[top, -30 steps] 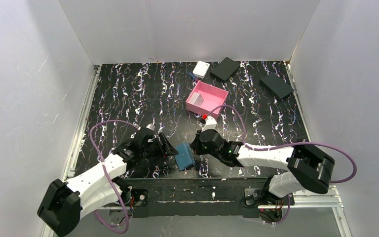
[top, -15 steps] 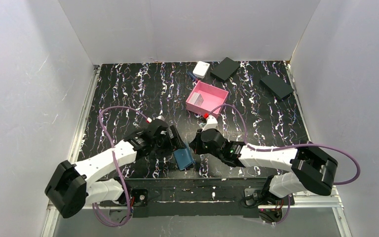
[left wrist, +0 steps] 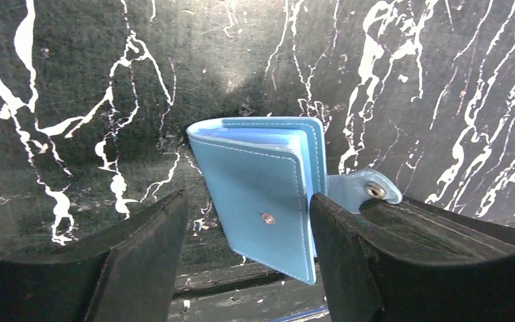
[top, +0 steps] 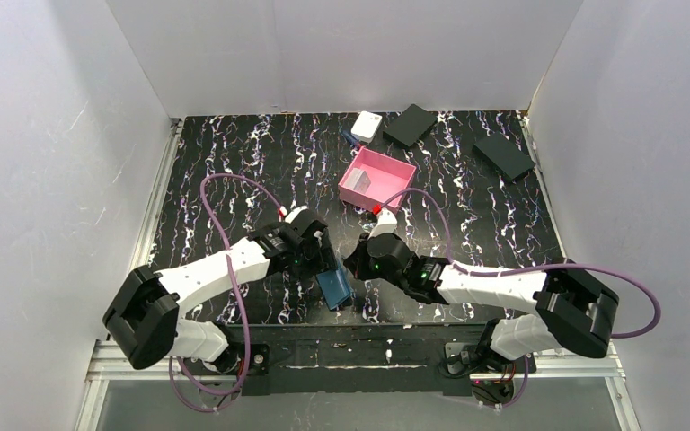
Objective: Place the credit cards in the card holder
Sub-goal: Open the card holder at the center of the board.
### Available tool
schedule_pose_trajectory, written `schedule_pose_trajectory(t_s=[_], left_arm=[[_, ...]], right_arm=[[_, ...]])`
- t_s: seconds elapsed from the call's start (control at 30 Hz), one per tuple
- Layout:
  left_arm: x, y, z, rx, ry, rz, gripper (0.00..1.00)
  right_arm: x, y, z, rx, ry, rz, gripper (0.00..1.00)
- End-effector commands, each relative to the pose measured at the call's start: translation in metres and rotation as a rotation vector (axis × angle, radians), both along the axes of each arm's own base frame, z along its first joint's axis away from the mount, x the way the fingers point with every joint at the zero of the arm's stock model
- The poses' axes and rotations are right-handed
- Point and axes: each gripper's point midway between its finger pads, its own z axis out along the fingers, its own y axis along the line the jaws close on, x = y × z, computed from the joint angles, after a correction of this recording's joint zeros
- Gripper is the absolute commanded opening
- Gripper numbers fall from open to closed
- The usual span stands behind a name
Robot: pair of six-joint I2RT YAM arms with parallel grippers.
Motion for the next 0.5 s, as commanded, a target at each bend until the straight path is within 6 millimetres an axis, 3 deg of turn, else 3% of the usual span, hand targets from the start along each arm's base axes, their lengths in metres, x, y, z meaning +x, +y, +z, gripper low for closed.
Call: schedule_pose_trajectory(t_s=[0.0,0.1,0.47], left_arm=[[-0.003,0.013,-0.002,0.066,-0.010,0.004,0.63],[-0.004,0.013,-0.003,0.065,-0.003,0.004,0.61],[-0.011,0.028,0.006,0.022,-0.066,0.039,0.36]], right_arm=[[0.003,-0.002,0.012,0.033,-0.019,-0.026,0.01],[0.003,-0.002,0.012,0.032,-0.017,-0.026,0.01],[0.002,-0.007,0.001,0.006,0.000,-0.038,0.01]])
